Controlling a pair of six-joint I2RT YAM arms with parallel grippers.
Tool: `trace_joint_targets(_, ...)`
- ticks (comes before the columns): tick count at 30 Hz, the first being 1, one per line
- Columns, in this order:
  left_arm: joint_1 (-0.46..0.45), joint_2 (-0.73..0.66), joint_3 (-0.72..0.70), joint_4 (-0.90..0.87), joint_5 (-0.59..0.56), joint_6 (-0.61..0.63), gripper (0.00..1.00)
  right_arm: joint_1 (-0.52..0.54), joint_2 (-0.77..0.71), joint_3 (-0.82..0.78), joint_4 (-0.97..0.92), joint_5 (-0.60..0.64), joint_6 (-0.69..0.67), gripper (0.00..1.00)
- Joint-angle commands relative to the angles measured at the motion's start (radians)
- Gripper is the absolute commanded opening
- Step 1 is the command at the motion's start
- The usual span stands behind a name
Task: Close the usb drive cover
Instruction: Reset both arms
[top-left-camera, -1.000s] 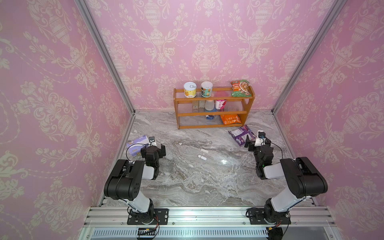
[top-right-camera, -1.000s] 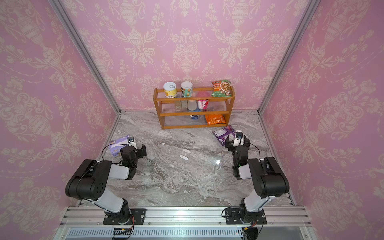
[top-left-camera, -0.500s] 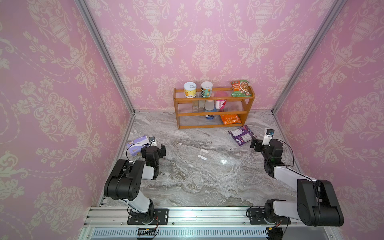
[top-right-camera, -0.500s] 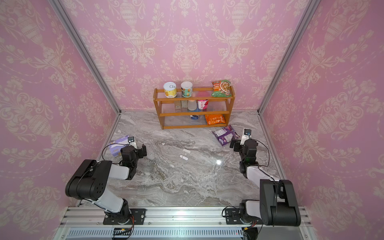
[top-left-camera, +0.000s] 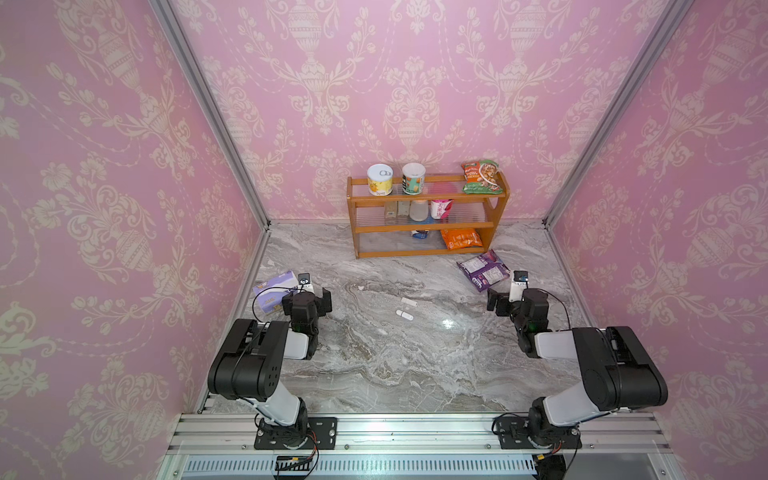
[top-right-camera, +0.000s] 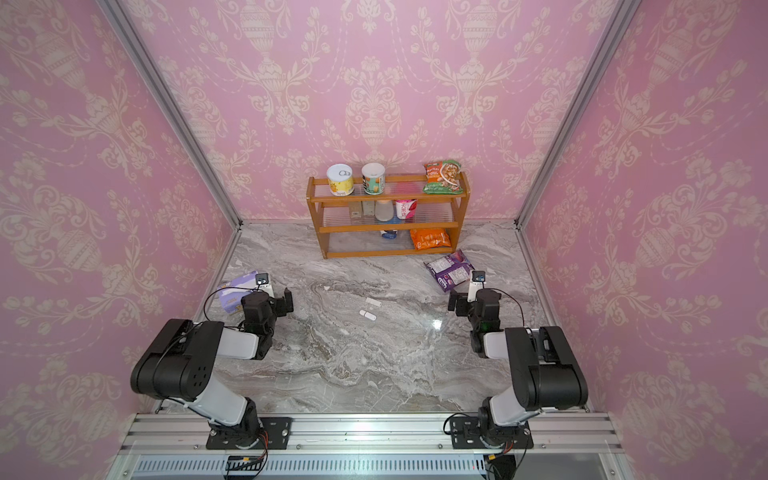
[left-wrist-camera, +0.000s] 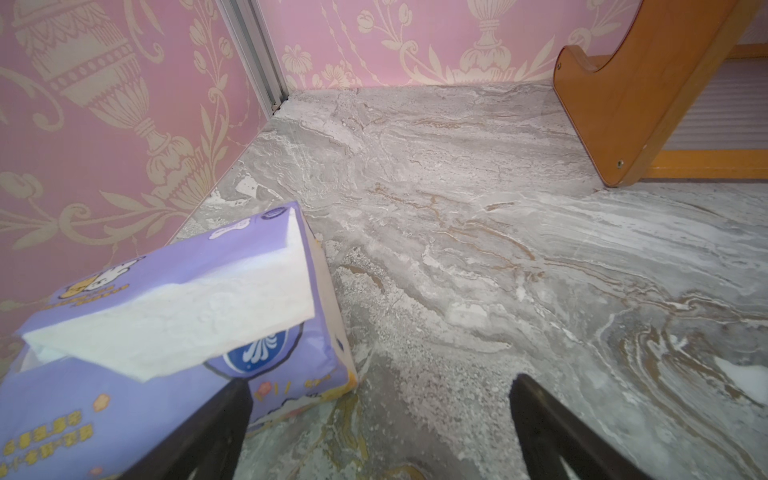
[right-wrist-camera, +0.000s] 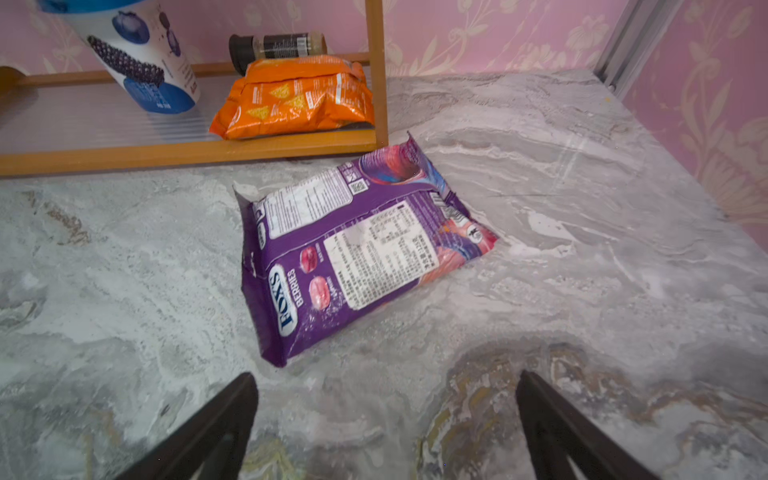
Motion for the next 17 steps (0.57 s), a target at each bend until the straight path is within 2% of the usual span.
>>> trace_joint_targets(1, 0.008, -0.018, 0.01, -0.008, 0.012, 0.013, 0.99, 0.014, 0.005, -0.023, 0.177, 0.019, -0.015, 1.0)
trace_joint_targets(3, 0.008, -0.019, 0.01, -0.01, 0.013, 0.013, 0.99, 0.02, 0.012, 0.005, 0.139, 0.054, -0.006, 1.0)
trace_joint_targets(5, 0.008, -0.018, 0.009, -0.012, 0.012, 0.013, 0.99, 0.018, 0.002, 0.038, 0.049, 0.014, -0.02, 1.0)
trace_joint_targets(10, 0.01, -0.016, 0.014, -0.019, 0.017, 0.01, 0.99, 0.019, 0.006, -0.001, 0.141, -0.1, -0.062, 1.0)
trace_joint_targets(12, 0.013, -0.017, 0.018, -0.026, 0.021, 0.008, 1.0, 0.009, 0.003, 0.022, 0.086, -0.113, -0.053, 1.0)
trace_joint_targets(17, 0.018, -0.017, 0.022, -0.033, 0.028, 0.005, 0.99, 0.001, 0.007, 0.022, 0.092, -0.118, -0.046, 1.0)
